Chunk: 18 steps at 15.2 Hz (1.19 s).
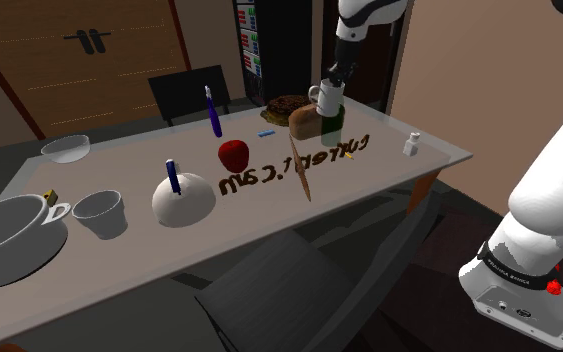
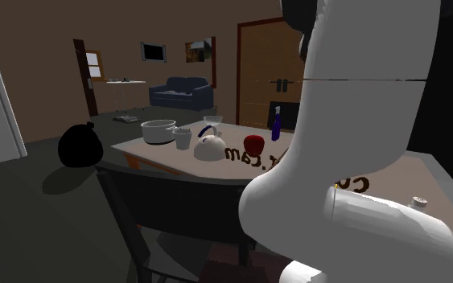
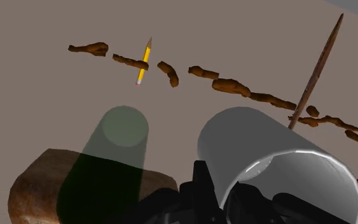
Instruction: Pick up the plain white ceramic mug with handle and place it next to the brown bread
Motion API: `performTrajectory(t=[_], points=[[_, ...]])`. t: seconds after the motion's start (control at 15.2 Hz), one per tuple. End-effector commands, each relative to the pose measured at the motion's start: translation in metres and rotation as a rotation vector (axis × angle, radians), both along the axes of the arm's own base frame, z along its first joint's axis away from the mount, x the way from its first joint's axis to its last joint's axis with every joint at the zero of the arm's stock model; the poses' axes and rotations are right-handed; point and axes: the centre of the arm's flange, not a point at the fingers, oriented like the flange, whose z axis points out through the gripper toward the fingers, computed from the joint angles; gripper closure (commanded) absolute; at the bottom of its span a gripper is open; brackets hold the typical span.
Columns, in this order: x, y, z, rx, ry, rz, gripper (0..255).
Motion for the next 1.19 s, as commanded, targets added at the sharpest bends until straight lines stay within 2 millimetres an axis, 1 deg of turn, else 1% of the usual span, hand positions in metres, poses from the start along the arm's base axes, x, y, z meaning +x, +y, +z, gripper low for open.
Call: performTrajectory(t=[0.0, 0.53, 0.59, 1.12], points=[[0.002, -0.025, 0.001, 0.0, 0.0, 0.002, 255], [-0.004, -0.13, 0.001, 0.0, 0.0, 0.002, 255], [-0.005, -0.141, 0.001, 0.0, 0.0, 0.002, 255], [-0.005, -0.141, -0.041, 0.0, 0.0, 0.002, 255]])
